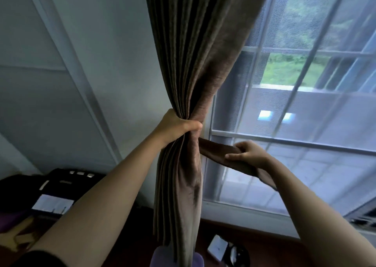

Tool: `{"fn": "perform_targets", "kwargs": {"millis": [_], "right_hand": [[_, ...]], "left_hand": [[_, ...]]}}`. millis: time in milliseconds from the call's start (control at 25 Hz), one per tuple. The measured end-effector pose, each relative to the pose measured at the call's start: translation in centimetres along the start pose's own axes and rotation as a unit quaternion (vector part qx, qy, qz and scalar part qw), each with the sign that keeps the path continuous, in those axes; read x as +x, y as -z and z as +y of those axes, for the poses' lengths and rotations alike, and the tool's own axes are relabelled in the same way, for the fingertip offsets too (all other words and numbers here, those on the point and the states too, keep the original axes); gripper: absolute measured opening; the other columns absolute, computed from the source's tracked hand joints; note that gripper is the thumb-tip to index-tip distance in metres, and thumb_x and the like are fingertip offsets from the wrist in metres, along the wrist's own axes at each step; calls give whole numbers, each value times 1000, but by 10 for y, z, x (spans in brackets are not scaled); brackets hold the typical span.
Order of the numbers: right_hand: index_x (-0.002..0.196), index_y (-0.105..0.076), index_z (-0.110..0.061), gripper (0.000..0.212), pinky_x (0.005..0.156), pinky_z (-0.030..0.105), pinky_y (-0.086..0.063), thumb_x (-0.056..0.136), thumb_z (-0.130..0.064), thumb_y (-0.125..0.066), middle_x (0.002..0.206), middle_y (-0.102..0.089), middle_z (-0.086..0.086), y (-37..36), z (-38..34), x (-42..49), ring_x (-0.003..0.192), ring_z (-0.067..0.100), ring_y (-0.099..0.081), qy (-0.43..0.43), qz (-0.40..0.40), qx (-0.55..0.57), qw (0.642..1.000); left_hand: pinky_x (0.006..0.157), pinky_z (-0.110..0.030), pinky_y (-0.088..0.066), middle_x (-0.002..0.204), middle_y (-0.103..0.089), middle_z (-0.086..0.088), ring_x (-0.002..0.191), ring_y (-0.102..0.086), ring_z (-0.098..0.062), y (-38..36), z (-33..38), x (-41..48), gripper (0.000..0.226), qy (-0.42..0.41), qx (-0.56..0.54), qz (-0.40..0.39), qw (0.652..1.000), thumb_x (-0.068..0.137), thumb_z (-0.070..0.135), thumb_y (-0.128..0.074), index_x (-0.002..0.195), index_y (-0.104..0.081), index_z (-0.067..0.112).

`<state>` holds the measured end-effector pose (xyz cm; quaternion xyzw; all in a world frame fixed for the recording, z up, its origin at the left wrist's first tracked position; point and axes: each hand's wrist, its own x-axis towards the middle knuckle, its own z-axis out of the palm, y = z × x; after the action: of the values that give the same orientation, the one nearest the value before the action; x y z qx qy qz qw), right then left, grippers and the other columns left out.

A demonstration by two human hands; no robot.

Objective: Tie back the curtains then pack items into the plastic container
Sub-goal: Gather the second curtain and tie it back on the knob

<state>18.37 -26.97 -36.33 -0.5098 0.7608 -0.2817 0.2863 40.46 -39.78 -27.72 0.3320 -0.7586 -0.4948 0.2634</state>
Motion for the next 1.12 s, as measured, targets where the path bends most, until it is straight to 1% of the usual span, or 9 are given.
{"fn": "perform_targets", "kwargs": {"millis": [80, 200, 360, 560, 680, 800, 920, 1040, 1120], "right_hand": [[47, -37, -18, 51, 50, 27, -25, 72, -32, -79, 47, -34, -10, 11, -8, -8, 48, 7, -33, 40, 79, -39, 995], [55, -44, -18, 43, 54, 33, -30, 70, -39, -78, 53, -43, -2, 15, -30, -23, 55, 17, -44, 76, 149, -133, 977], [67, -50, -21, 29, 57, 31, -31, 75, -41, -69, 74, -58, 5, -23, -65, -48, 73, 27, -54, 111, 201, -186, 955], [88, -66, -15, 10, 84, 28, -50, 85, -25, -65, 108, -45, -3, -77, -67, -60, 89, 6, -57, 93, 265, 108, 954], [81, -68, -30, 18, 94, 15, -42, 90, -18, -56, 128, -41, -6, -88, -71, -54, 107, -14, -49, 72, 220, 261, 937], [83, -67, -34, 27, 105, 41, -41, 88, -15, -49, 122, -50, -11, -99, -76, -41, 115, 12, -53, 27, 250, 414, 875], [106, -49, -24, 32, 100, 47, -45, 78, -16, -62, 107, -60, -5, -98, -82, -36, 101, 11, -60, -34, 285, 481, 828], [129, -40, -23, 67, 102, 42, -42, 70, -31, -71, 122, -52, -3, -87, -89, -30, 112, 14, -51, -79, 301, 385, 869], [129, -43, -19, 69, 104, 48, -37, 68, -38, -70, 125, -47, 2, -84, -97, -23, 119, 23, -43, -119, 299, 279, 905]], "left_hand": [[84, -33, -56, 98, -70, 3, 91, -66, -13, -13, -1, 15, 53, 22, 29, 32, 999, 51, 39, -77, 101, -67, 24], [89, -38, -54, 97, -71, 6, 93, -66, -16, -28, 2, 30, 61, 38, 51, 56, 996, 46, 48, -74, 102, -67, 26], [79, -21, -49, 98, -70, 5, 91, -64, -12, -48, 11, 35, 53, 44, 44, 72, 995, 55, 43, -77, 102, -68, 20], [89, -32, -53, 101, -69, 2, 95, -64, -14, -56, 22, 38, 55, 42, 36, 39, 998, 54, 40, -76, 104, -65, 21], [88, -30, -52, 100, -69, 3, 96, -63, -13, -56, 23, 41, 48, 48, 44, 17, 998, 61, 34, -76, 105, -64, 20], [90, -30, -50, 105, -66, 4, 99, -61, -14, -59, 28, 42, 54, 46, 65, -5, 997, 62, 37, -73, 112, -61, 20], [91, -32, -51, 105, -67, 2, 101, -62, -15, -62, 31, 41, 56, 44, 74, -27, 996, 60, 39, -72, 111, -61, 20], [90, -32, -51, 108, -66, 2, 100, -60, -15, -63, 34, 41, 59, 42, 99, -31, 994, 61, 41, -72, 115, -59, 23], [86, -30, -51, 107, -66, 3, 98, -60, -15, -60, 35, 41, 59, 46, 114, -38, 992, 61, 41, -73, 115, -59, 23]]}}
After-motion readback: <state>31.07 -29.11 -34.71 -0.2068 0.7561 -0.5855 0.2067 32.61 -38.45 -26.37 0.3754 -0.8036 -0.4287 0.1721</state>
